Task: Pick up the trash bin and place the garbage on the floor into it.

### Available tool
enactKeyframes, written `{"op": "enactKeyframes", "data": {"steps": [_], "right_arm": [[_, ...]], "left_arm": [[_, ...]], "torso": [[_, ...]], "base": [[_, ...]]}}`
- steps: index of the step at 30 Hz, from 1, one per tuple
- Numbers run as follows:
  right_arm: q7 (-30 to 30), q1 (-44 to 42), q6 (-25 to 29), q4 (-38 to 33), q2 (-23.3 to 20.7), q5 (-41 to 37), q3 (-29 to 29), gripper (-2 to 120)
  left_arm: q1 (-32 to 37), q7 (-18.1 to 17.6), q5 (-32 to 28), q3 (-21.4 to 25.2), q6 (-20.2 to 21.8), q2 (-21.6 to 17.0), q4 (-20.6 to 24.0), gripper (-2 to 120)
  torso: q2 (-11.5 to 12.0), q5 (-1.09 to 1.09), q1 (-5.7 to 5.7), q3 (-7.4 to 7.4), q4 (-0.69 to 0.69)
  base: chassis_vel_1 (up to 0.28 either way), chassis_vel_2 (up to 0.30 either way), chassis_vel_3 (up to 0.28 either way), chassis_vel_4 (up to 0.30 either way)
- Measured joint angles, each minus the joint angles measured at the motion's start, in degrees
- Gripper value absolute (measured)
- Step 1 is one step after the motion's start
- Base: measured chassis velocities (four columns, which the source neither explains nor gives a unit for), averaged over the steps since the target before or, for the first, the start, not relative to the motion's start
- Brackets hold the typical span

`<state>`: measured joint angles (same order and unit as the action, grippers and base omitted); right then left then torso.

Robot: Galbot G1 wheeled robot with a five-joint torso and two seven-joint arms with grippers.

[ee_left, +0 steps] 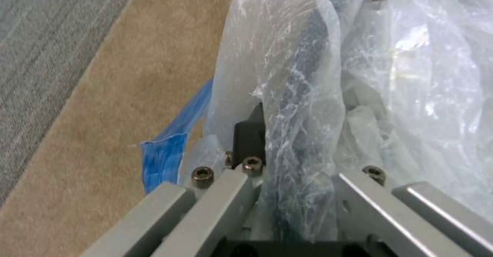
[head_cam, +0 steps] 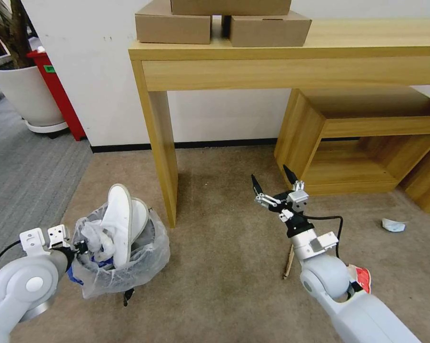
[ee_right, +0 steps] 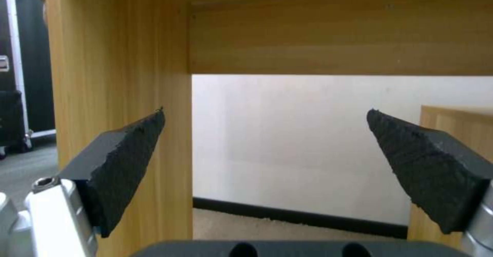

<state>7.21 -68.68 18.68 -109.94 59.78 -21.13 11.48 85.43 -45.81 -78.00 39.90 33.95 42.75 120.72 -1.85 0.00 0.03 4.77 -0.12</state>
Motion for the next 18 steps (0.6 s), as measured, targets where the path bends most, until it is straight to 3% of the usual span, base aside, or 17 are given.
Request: {"op": "enactKeyframes", "data": {"steps": [18], "right_arm": [[1.83, -1.28, -1.42, 1.30, 1.36, -1.51, 0.31, 100]], "left_arm": [[1.47, 1.12, 0.97, 1.59, -0.08, -0.35, 1.13, 0]], "torso": [[0.00, 0.00, 0.00, 0.00, -0.01]], "base": [[0.000, 0.000, 0.000, 0.000]]}}
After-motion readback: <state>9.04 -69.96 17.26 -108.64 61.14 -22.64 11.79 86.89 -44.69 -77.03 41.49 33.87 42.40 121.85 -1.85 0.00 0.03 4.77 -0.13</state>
